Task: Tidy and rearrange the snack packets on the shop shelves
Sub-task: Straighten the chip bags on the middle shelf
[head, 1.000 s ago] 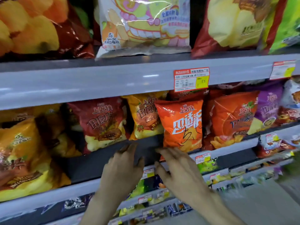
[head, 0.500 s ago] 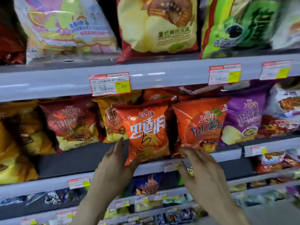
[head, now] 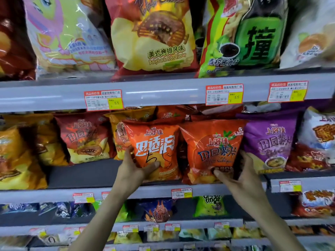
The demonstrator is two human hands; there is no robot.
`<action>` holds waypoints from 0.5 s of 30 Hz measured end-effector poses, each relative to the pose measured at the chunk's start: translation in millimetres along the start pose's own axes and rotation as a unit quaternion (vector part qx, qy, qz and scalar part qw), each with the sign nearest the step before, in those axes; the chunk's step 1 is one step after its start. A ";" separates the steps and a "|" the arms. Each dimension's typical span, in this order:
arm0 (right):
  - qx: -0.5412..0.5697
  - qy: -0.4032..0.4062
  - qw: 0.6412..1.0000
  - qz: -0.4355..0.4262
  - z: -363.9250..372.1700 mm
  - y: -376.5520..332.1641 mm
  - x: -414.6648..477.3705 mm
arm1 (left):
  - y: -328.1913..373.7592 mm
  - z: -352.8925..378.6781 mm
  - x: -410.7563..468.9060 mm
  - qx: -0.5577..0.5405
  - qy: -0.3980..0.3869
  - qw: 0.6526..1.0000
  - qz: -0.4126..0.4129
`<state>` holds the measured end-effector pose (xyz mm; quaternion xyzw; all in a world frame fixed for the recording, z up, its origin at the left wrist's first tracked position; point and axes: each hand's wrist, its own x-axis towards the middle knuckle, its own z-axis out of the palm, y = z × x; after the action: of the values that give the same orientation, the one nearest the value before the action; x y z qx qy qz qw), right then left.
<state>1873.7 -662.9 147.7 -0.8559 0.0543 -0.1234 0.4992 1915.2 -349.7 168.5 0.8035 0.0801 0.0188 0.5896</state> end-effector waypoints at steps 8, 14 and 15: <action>0.075 -0.036 0.996 0.014 4.2 7.9 19.3 | -4.7 -7.8 -5.3 -0.106 0.062 0.992 0.008; 0.086 -0.037 0.996 -0.007 23.8 6.0 12.5 | -17.1 -50.0 -35.4 -0.161 0.132 0.978 0.026; 0.080 -0.044 0.996 -0.016 30.8 4.6 12.1 | -19.4 -56.8 -39.5 -0.169 0.142 0.975 0.027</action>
<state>1893.7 -641.9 131.1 -0.8188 0.0091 -0.0975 0.5657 1867.0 -296.3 169.8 0.6830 0.1375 0.1620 0.6988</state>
